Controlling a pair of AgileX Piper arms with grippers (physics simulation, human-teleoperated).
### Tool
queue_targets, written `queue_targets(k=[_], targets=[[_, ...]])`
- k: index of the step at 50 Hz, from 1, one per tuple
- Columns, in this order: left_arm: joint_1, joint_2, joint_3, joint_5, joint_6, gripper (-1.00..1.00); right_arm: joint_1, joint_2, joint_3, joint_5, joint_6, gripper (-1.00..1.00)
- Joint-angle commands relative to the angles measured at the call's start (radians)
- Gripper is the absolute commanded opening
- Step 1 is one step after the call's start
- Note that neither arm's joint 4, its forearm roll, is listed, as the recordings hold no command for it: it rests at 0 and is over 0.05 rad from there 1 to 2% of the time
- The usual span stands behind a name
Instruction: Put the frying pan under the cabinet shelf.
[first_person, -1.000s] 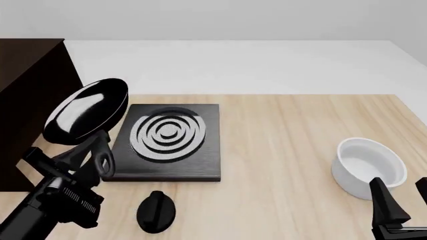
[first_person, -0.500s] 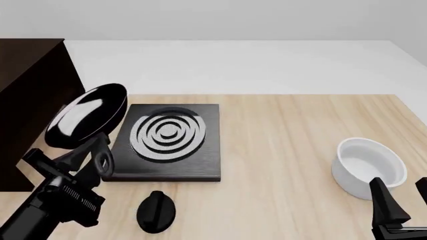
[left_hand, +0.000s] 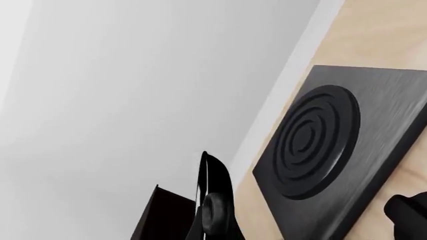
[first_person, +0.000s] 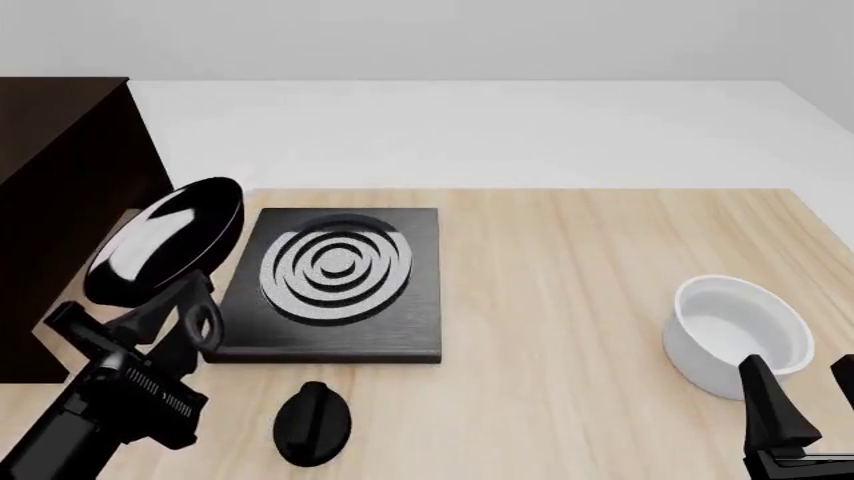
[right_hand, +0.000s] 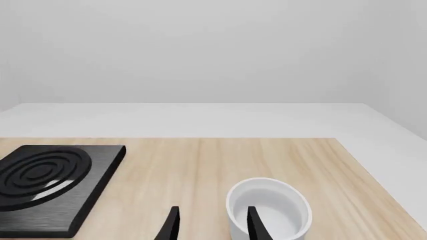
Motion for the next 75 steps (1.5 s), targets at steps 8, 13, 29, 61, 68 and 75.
queue_targets(k=[8,13,29,61,68,75], targets=[[0.032,0.024,-0.007,-0.046,-0.011,-1.00,0.000,0.000,0.000,0.000,0.000,1.00],[0.040,0.034,-0.007,-0.053,-0.020,-1.00,0.000,0.000,0.000,0.000,0.000,1.00],[0.065,0.057,-0.009,-0.057,-0.064,-1.00,0.000,0.000,0.000,0.000,0.000,1.00],[0.092,0.122,-0.015,-0.107,-0.103,-1.00,0.000,0.000,0.000,0.000,0.000,1.00],[0.098,0.151,-0.021,-0.126,-0.115,-1.00,0.000,0.000,0.000,0.000,0.000,1.00],[0.112,0.240,-0.019,-0.210,-0.129,-1.00,0.000,0.000,0.000,0.000,0.000,1.00]])
